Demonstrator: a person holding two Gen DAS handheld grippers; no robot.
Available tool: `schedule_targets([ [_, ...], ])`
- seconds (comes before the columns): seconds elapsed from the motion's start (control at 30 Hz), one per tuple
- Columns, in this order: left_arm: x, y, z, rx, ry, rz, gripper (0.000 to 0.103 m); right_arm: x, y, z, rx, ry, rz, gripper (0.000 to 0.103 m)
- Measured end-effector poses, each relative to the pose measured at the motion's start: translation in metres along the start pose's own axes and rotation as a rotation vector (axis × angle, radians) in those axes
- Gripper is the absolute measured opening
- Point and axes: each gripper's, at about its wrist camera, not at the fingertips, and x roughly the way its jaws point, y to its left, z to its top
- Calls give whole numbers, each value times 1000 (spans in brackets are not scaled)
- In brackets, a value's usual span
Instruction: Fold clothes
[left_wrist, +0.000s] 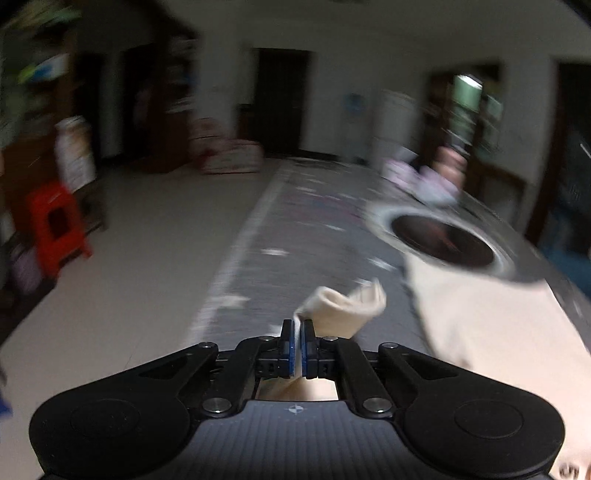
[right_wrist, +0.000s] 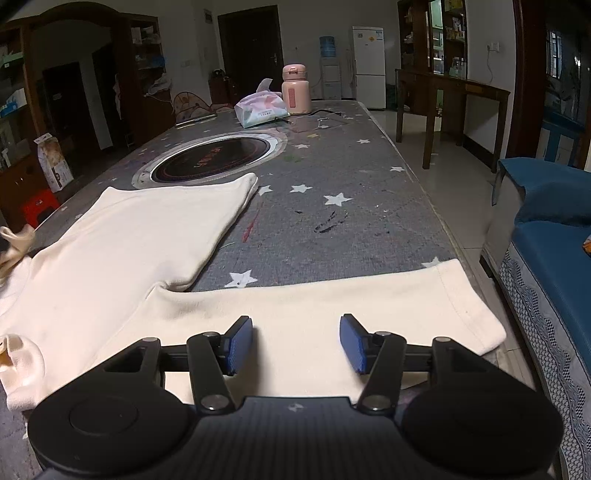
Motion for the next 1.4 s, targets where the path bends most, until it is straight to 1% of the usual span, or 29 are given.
schedule_targets([
  [0.07,-3,21,-4,-76,0,43,4,0,0,0,1,0,0,54],
  [0.23,-1,56,-23,-161,61,128,4,1,1,1,-5,2,-3,54],
  [0.37,-6,70,-27,-226,64,136,4,1,2,1,-12,5,-5,56],
  [0.43,-9,71,-28,-225,67,154,4,2,3,1,-22,5,-8,56],
  [0.47,-13,68,-28,-203,65,142,4,2,3,0,-28,5,-9,57],
  [0.57,-23,50,-29,-108,68,90,6,2,4,0,-36,4,-10,59],
  [0.67,-32,18,-33,-14,98,-22,7,3,5,0,-50,6,-15,62],
  [0.83,-52,-46,-42,137,97,-207,14,-3,9,3,-53,-11,-33,61],
  [0.9,-58,-73,-48,191,112,-312,15,-14,17,5,-72,-28,9,61],
  [0.97,-61,-96,-55,261,126,-390,15,-26,26,6,-95,-43,67,61],
  [1.03,-65,-116,-62,317,136,-466,21,-36,39,6,-126,-40,149,61],
  [1.07,-67,-122,-65,341,140,-499,30,-40,47,5,-145,-33,196,61],
  [1.1,-70,-127,-68,365,135,-522,42,-44,56,3,-171,-25,244,61],
  [1.13,-73,-131,-71,388,130,-543,47,-48,65,1,-202,-16,290,60],
  [1.17,-75,-136,-74,409,126,-547,49,-51,75,-1,-236,-8,332,60],
  [1.23,-77,-141,-81,442,142,-546,49,-53,92,-7,-292,15,401,60],
  [1.3,-76,-145,-87,460,155,-538,47,-50,107,-14,-340,42,443,59],
  [1.33,-79,-141,-89,460,163,-537,47,-47,115,-18,-367,57,464,57],
  [1.37,-80,-140,-91,455,169,-534,41,-45,123,-21,-391,70,479,53],
  [1.4,-81,-139,-93,451,173,-530,37,-42,128,-24,-407,81,486,51],
])
